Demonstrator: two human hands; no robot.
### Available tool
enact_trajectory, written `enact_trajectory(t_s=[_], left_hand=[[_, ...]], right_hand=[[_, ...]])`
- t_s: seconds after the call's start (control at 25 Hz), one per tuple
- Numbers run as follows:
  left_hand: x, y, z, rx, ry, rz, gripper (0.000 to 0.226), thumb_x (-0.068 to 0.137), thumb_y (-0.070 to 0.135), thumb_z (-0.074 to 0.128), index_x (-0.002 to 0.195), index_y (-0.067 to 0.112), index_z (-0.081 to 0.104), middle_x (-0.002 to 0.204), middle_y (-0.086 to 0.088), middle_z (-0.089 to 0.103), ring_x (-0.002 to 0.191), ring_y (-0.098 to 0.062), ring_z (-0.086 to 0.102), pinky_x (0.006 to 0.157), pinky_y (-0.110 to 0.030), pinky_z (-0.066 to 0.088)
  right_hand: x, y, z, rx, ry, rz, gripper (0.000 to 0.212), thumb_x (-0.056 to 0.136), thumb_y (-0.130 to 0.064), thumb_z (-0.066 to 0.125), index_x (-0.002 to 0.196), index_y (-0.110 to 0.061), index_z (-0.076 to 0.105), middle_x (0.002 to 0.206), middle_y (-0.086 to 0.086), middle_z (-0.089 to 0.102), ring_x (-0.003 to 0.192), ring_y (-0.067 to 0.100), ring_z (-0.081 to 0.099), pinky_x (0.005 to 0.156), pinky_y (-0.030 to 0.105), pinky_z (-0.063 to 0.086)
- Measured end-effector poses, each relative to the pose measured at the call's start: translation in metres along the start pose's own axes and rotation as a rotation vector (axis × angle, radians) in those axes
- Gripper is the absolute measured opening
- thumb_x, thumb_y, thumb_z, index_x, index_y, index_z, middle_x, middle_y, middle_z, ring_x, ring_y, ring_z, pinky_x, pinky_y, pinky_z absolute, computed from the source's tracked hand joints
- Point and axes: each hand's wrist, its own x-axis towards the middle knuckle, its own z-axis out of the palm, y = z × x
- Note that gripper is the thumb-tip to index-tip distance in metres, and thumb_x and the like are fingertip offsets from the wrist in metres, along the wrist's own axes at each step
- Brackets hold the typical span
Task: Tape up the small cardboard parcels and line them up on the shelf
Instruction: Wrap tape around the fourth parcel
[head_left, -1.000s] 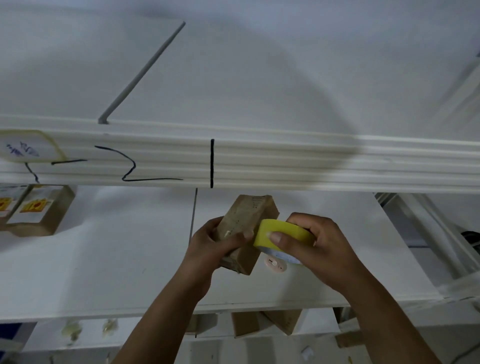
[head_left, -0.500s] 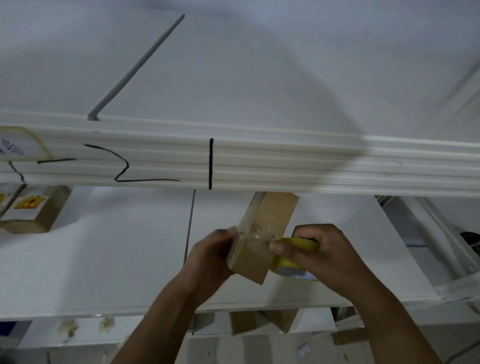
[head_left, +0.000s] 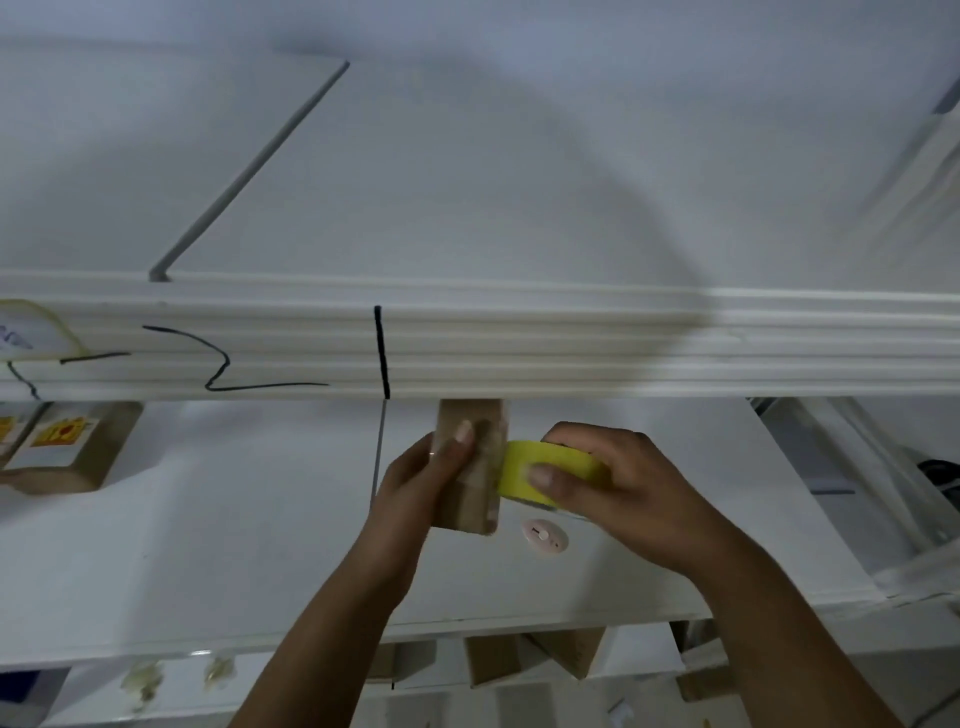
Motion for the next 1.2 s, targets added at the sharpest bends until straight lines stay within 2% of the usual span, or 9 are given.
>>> enact_trajectory(t_s=[0.08,0.2,0.36,0.48,0.56,0.68,0.88,1.08,1.2], left_hand=[[0.0,0.001,-0.007,-0.187,-0.004,-0.058,0.069,0.082,0.067,0.067,0.129,0.017,0.075,0.125,-0.021,0.075,0.112,-0.037,0.074,0.086,-0.044,0.064],[-0.002,0.005,-0.015,-0.41,-0.136,-0.079,0.073,0.082,0.065,0.071,0.138,0.019,0.069,0.136,-0.023,0.069,0.12,-0.039,0.071,0.085,-0.044,0.062],[-0.007,0.002,0.004,-0.696,-0.433,-0.128,0.079,0.097,0.067,0.059,0.15,0.009,0.056,0.138,-0.024,0.065,0.12,-0.04,0.068,0.098,-0.051,0.055],[-0.012,0.0,0.004,-0.786,-0.493,-0.167,0.08,0.099,0.063,0.059,0.153,0.005,0.052,0.144,-0.027,0.06,0.127,-0.043,0.062,0.111,-0.056,0.047],[-0.012,0.003,-0.007,-0.679,-0.486,-0.096,0.069,0.095,0.053,0.069,0.146,0.008,0.061,0.142,-0.026,0.063,0.127,-0.044,0.064,0.11,-0.06,0.05],[-0.012,0.004,-0.021,-0.365,-0.242,-0.026,0.048,0.089,0.048,0.065,0.122,0.017,0.079,0.119,-0.025,0.076,0.106,-0.039,0.076,0.084,-0.046,0.064],[-0.009,0.002,-0.013,-0.114,-0.08,0.012,0.073,0.079,0.06,0.08,0.133,0.013,0.068,0.12,-0.023,0.076,0.099,-0.034,0.077,0.074,-0.041,0.065],[-0.003,-0.007,-0.019,-0.423,0.007,-0.066,0.042,0.095,0.043,0.068,0.119,0.011,0.081,0.119,-0.02,0.078,0.099,-0.027,0.08,0.082,-0.037,0.066],[-0.009,-0.014,-0.011,-0.698,-0.132,-0.11,0.059,0.087,0.044,0.083,0.134,0.01,0.07,0.118,-0.015,0.077,0.101,-0.027,0.079,0.084,-0.039,0.065]], right_hand=[[-0.005,0.001,-0.01,0.147,-0.048,-0.025,0.05,0.091,-0.06,0.066,0.073,-0.014,0.059,0.069,0.006,0.051,0.067,0.023,0.058,0.065,0.042,0.048],[-0.004,0.002,-0.024,-0.029,0.166,0.004,0.059,0.081,-0.069,0.071,0.062,-0.015,0.053,0.056,-0.005,0.04,0.053,0.007,0.049,0.055,0.022,0.041],[0.009,0.002,-0.022,-0.052,0.142,0.066,0.069,0.075,-0.073,0.074,0.058,-0.013,0.044,0.054,-0.008,0.032,0.052,0.004,0.039,0.053,0.022,0.029],[0.012,0.002,-0.012,0.001,0.126,0.065,0.067,0.072,-0.072,0.078,0.058,-0.015,0.046,0.055,-0.008,0.034,0.053,0.005,0.039,0.053,0.019,0.029],[0.009,0.004,-0.01,0.03,0.135,0.07,0.066,0.071,-0.071,0.08,0.059,-0.015,0.048,0.056,-0.007,0.036,0.053,0.007,0.041,0.054,0.021,0.031],[0.002,0.013,-0.007,0.018,0.175,0.127,0.061,0.073,-0.066,0.083,0.056,-0.02,0.047,0.054,-0.01,0.037,0.052,0.006,0.042,0.055,0.025,0.033],[0.002,0.012,0.012,-0.1,0.237,0.096,0.059,0.075,-0.074,0.072,0.059,-0.022,0.05,0.053,-0.008,0.042,0.049,0.004,0.043,0.051,0.02,0.032],[-0.005,0.022,-0.005,0.363,0.094,-0.051,0.048,0.094,-0.048,0.064,0.065,-0.016,0.045,0.064,-0.004,0.034,0.062,0.009,0.039,0.061,0.025,0.032],[-0.002,0.025,0.0,0.145,0.195,0.062,0.054,0.082,-0.064,0.07,0.055,-0.024,0.044,0.055,-0.011,0.033,0.052,0.005,0.038,0.055,0.021,0.032]])
